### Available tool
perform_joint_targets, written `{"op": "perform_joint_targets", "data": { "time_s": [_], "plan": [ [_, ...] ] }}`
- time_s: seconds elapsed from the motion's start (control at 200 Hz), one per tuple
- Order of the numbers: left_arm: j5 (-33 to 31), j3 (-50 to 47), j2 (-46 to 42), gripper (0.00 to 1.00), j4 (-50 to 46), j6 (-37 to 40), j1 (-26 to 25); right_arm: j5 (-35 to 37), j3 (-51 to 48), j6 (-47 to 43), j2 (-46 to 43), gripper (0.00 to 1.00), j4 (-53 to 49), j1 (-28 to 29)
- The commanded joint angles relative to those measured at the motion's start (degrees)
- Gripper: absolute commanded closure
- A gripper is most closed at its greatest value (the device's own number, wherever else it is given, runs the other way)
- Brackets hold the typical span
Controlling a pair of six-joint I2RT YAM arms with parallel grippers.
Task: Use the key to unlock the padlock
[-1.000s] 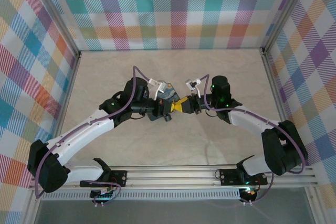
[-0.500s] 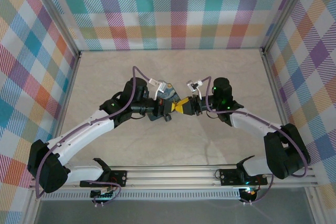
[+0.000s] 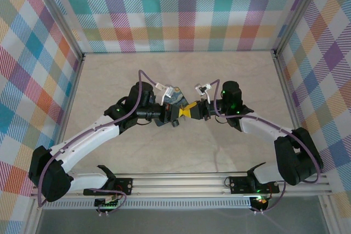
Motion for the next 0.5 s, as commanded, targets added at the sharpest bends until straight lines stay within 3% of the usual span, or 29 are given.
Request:
{"op": "perform_joint_targets", "data": {
  "time_s": [0.0, 0.225, 0.305, 0.495],
  "plan": [
    [2.16, -0.57, -1.01, 1.00, 2.74, -0.71, 0.45, -1.04, 1.33, 0.80, 0.99, 0.84, 3.05, 0.45],
    [-1.51, -1.12, -0.78, 1.00, 2.86, -1.11, 0.51, 1.08, -0.97, -0.30, -1.24, 0.96, 3.73, 0.54],
    [-3.67, -0.91, -0.63, 0.81, 1.94, -1.22, 0.70, 3.71, -1.26, -3.34, -2.39, 0.99, -0.57, 0.59],
    [-6.16, 1.27, -0.32, 0.52, -2.26, -3.51, 1.31, 17.46, 3.09, -14.55, -3.74, 1.00, -21.31, 0.54]
  ]
}}
